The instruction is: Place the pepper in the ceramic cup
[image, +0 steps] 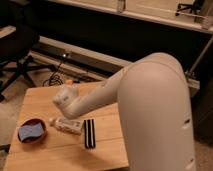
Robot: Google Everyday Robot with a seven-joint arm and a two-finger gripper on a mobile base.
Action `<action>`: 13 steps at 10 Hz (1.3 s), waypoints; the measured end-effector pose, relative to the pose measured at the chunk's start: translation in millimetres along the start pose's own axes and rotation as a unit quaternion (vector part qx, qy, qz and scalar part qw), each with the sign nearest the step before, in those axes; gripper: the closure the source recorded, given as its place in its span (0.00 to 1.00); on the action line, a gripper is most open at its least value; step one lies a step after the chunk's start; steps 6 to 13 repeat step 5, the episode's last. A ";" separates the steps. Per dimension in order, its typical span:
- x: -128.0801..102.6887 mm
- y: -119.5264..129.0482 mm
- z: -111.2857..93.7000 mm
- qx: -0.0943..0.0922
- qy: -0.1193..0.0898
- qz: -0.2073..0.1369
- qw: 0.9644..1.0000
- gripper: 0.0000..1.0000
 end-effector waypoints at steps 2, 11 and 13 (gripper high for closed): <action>-9.8 -1.9 4.8 -0.010 -0.009 0.002 1.000 0.20; -12.2 1.7 4.7 -0.021 -0.015 0.008 1.000 0.20; -12.2 1.7 4.7 -0.021 -0.015 0.008 1.000 0.20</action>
